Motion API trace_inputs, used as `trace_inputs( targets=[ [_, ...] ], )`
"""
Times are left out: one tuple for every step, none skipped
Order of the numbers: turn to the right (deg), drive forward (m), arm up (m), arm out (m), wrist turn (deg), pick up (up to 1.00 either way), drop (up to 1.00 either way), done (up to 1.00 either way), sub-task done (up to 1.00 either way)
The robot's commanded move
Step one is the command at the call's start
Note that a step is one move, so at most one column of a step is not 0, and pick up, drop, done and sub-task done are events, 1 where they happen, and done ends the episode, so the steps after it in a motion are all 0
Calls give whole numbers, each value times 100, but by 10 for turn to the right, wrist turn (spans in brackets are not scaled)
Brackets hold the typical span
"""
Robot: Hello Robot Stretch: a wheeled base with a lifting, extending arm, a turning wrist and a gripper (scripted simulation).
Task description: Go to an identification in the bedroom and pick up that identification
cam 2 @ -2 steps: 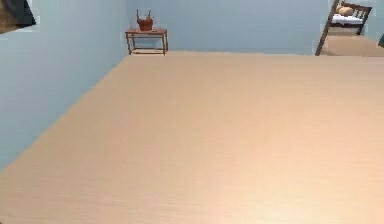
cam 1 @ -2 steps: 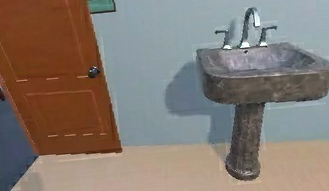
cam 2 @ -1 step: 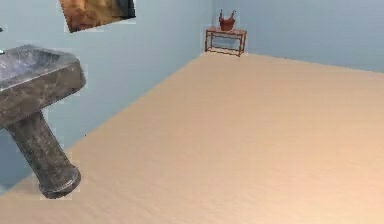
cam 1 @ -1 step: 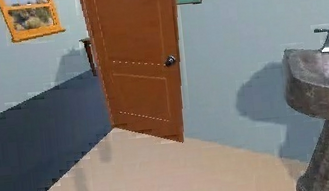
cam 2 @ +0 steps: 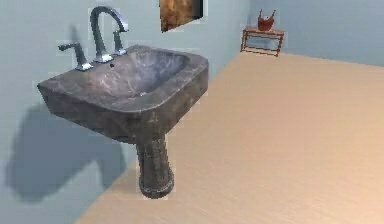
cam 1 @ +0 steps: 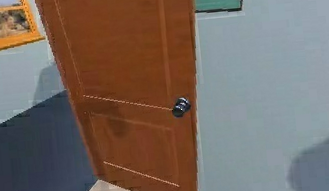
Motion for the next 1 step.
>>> trace_inputs(
  targets=[
    [-450,0,0,0,0,0,0,0,0]
  ],
)
